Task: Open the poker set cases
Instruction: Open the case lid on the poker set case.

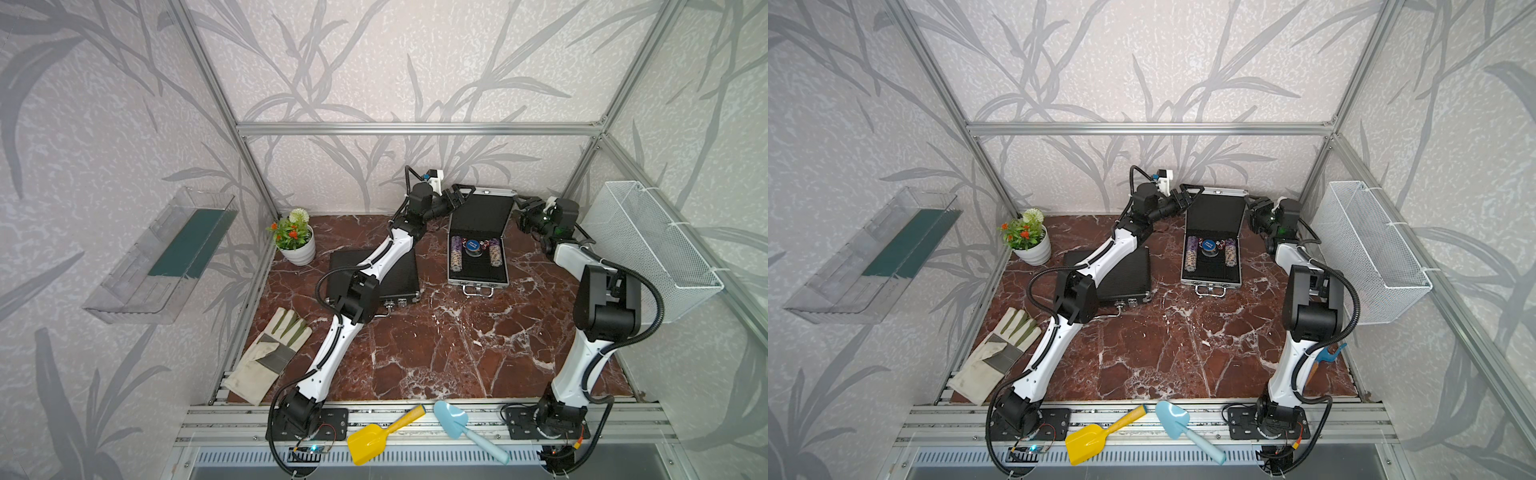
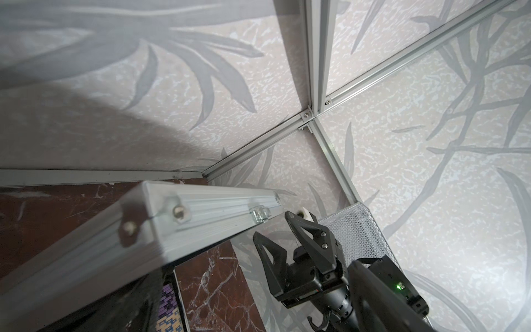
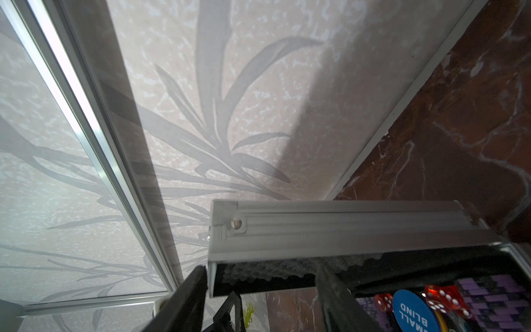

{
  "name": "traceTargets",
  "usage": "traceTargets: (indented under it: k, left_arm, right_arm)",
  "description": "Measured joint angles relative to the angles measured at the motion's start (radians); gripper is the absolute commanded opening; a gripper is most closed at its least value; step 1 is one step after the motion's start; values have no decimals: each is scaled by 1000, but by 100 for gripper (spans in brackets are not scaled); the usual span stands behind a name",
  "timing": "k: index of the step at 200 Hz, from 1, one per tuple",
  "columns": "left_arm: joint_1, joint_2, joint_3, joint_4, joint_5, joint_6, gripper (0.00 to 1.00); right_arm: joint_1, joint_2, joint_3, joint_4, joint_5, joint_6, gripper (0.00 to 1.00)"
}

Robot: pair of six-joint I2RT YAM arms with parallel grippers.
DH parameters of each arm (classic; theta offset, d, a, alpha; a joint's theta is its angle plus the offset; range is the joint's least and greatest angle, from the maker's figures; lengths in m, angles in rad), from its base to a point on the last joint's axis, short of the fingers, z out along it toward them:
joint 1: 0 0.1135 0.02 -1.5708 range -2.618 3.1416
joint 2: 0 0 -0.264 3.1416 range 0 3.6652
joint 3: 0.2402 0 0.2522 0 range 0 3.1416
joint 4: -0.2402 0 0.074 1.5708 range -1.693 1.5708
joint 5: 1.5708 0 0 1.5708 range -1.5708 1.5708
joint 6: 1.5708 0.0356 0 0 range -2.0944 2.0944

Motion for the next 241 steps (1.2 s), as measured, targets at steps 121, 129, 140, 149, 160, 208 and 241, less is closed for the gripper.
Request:
traceTargets:
  k: [121,129,140,149,160,208,241]
  left_arm:
    - [11,47,17,-17,-32,-1,99]
    - [12,57,29,-19,-32,-1,99]
    - [13,68,40,-19,-31,-2,99]
    - [14,74,42,-19,-31,-5,99]
    - [14,80,45,-20,-31,-10,99]
    - [20,84,45,-21,-29,-20,99]
    - [21,84,45,-24,-21,-20,99]
  right_arm:
    - [-68,-207,-282,-229,-90,-328,66]
    - [-70,-228,-303,-257,-88,-358,66]
    - [-71,-259,-335,-290,-84,-394,66]
    - [-71,-291,-366,-313,-79,-420,66]
    - [-71,-329,-402,-344,-74,-453,66]
    - [-68,-434,-485,-452,-48,-567,66]
    - [-47,-452,-494,-531,-7,-640,65]
